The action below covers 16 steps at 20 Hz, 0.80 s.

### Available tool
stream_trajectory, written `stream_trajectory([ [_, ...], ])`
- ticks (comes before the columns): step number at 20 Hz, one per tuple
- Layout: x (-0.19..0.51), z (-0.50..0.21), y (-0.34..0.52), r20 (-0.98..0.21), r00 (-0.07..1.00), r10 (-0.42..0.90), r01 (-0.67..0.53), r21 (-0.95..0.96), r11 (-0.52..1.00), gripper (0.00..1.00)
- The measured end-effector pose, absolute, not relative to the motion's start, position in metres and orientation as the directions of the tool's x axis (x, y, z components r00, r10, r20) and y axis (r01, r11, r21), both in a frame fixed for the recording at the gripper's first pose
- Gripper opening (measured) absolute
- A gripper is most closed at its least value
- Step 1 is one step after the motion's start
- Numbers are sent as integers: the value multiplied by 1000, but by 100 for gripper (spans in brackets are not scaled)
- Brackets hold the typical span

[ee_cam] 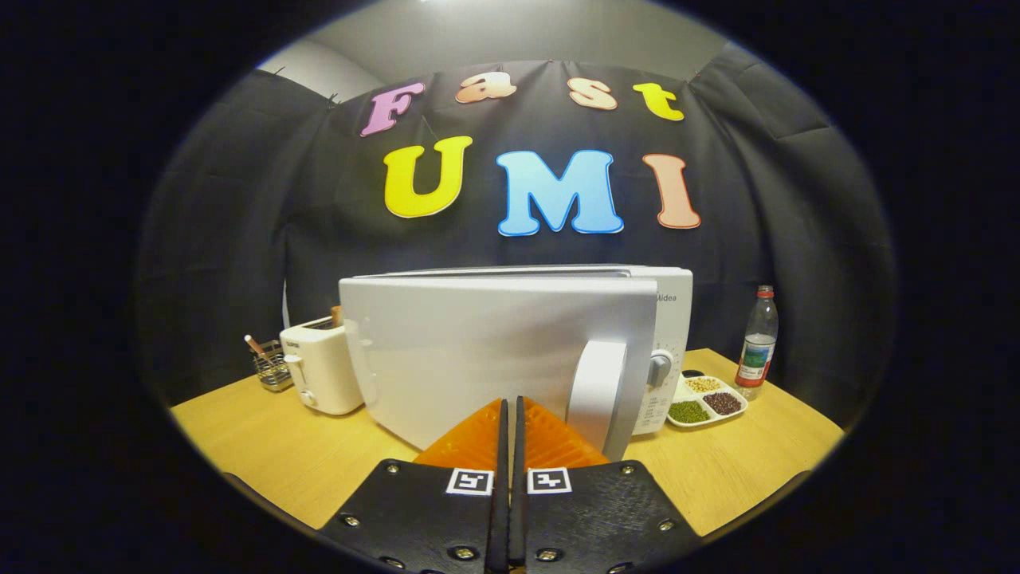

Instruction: Open the microwave, put the food inside, and close the microwave door.

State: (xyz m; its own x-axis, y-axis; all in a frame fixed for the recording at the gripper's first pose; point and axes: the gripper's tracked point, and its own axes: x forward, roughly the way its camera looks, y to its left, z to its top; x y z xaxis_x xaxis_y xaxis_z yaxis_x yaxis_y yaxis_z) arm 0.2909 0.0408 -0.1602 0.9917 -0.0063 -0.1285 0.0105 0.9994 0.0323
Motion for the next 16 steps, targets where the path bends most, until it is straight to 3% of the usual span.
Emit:
stream_trajectory([
  [8, 371, -166, 14, -96, 986, -134, 126, -89, 988, 2],
  [13, 381, -165, 19, -56, 985, -164, 151, -191, 970, 7],
  [16, 375, -173, 23, -100, 986, -136, 120, -151, 981, 8],
])
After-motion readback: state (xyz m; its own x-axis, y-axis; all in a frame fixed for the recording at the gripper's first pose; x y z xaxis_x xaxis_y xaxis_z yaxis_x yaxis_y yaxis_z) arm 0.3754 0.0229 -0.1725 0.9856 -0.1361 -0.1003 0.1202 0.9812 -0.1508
